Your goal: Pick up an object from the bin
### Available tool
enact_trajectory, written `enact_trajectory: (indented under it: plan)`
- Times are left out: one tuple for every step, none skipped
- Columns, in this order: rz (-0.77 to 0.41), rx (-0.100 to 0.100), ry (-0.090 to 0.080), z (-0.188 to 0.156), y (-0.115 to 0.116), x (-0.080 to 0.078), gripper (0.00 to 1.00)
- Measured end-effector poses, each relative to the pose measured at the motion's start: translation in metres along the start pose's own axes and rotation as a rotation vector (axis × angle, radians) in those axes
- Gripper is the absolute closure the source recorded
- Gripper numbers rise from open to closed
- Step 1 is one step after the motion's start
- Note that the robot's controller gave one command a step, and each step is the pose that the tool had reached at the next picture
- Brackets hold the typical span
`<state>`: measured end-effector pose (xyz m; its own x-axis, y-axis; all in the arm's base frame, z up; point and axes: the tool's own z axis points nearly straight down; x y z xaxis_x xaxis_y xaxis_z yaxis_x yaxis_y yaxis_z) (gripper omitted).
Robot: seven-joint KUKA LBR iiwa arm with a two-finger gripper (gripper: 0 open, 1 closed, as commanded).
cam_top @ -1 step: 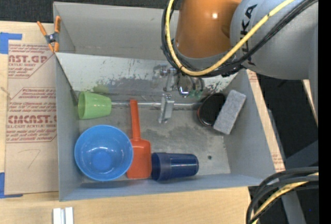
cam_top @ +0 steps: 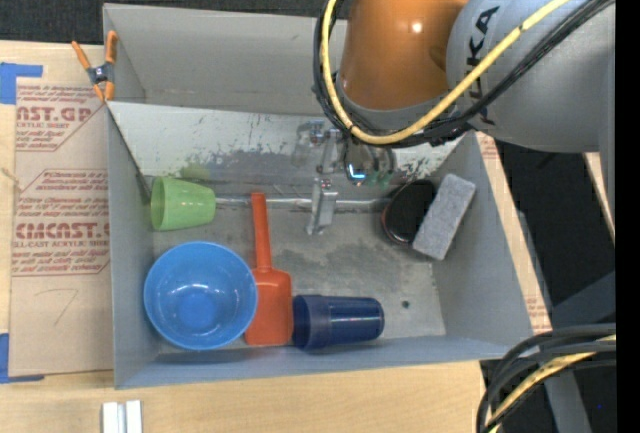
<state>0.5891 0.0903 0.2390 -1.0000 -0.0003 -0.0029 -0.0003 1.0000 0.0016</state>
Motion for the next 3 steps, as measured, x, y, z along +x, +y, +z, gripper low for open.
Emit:
enact_trajectory:
  plan:
    - [-0.158,-0.003,0.006,0.082,0.107,0.024,0.0]
    - [-0.527,0.004,-0.01,0.079,0.056,0.006,0.0]
    - [-0.137,-0.007,0.007,0.117,0.146,0.06,0.0]
